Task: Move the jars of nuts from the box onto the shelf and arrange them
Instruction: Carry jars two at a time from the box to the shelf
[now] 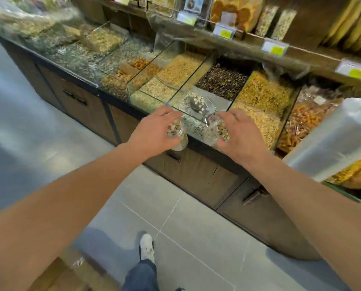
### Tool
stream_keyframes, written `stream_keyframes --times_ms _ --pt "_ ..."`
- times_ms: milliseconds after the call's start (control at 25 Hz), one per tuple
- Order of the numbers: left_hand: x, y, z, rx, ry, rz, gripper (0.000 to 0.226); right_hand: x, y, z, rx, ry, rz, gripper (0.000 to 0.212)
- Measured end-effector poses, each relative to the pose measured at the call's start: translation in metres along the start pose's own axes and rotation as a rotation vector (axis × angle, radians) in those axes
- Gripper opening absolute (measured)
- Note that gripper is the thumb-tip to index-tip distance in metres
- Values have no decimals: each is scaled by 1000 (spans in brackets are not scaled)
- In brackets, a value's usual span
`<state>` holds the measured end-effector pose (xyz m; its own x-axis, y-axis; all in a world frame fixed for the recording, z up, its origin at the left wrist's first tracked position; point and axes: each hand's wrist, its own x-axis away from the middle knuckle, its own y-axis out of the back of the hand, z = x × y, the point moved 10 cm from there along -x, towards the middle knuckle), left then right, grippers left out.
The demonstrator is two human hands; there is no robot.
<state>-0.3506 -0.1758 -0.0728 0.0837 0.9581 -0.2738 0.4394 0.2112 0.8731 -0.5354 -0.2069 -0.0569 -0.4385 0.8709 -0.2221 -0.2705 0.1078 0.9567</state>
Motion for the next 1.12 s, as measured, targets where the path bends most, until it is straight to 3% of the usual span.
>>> stream_keyframes --times_ms 520,760,1120 --pt "-275 -32 -16 45 -398 135 65 -148 52 -123 118 -442 -120 63" --pt "-365 -50 -34 76 -469 141 64 -193 58 -176 125 -547 -146 61" --pt "-491 -89 -64 92 -420 91 66 -263 82 -289 75 -559 -245 58"
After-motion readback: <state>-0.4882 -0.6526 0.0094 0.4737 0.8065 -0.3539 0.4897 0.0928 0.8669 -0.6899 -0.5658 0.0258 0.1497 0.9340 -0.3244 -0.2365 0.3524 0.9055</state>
